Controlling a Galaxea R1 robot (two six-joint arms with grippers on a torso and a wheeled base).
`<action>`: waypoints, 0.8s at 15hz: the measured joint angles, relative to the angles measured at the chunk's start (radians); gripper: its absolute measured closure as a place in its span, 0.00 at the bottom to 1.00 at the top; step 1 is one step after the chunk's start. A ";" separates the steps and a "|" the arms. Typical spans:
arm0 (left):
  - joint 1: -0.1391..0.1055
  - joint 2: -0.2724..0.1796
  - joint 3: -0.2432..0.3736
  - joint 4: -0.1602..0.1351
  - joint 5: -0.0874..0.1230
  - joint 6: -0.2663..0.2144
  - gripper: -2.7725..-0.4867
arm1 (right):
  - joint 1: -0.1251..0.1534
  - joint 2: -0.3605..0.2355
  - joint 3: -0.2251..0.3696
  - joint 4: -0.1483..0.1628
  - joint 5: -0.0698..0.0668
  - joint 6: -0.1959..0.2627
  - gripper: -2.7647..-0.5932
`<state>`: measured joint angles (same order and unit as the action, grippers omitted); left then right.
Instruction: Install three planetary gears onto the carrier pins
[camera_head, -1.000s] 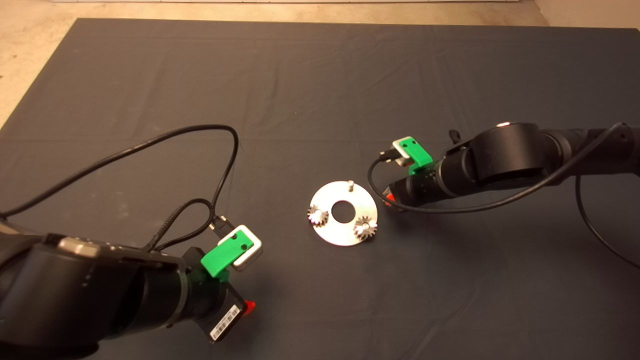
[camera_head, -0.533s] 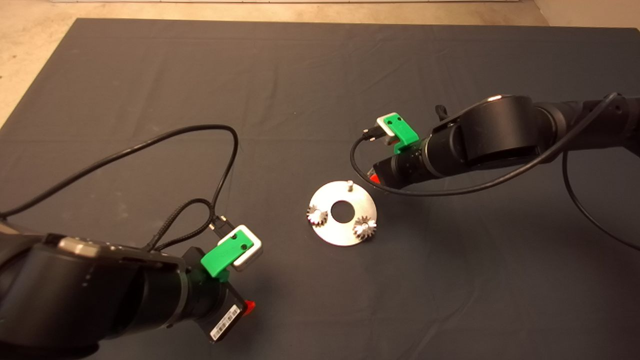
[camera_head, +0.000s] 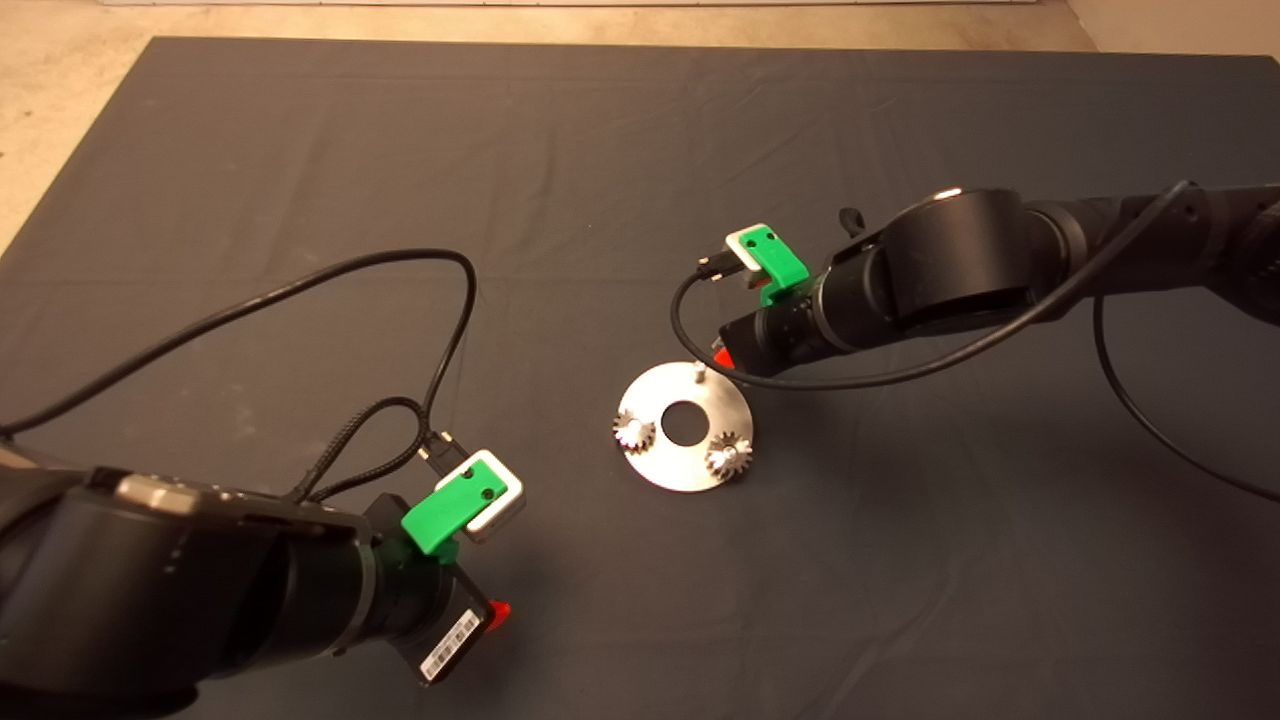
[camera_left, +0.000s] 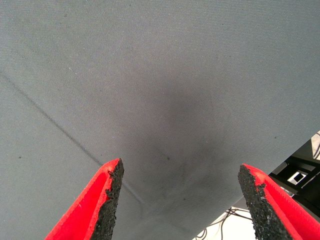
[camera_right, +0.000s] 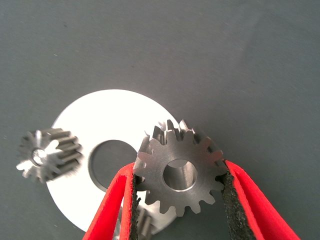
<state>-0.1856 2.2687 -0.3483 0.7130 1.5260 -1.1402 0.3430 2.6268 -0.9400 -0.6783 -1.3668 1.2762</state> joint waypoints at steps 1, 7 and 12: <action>0.000 0.000 0.000 0.000 0.000 0.000 0.51 | 0.000 0.016 -0.011 0.000 0.001 0.000 0.85; 0.000 0.000 0.000 0.000 0.000 0.000 0.51 | 0.000 0.032 -0.025 0.000 0.002 0.000 0.85; 0.000 0.000 0.000 0.000 0.000 0.000 0.51 | -0.002 0.042 -0.036 0.000 0.002 0.000 0.85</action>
<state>-0.1860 2.2687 -0.3483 0.7130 1.5260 -1.1402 0.3406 2.6685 -0.9760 -0.6783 -1.3647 1.2757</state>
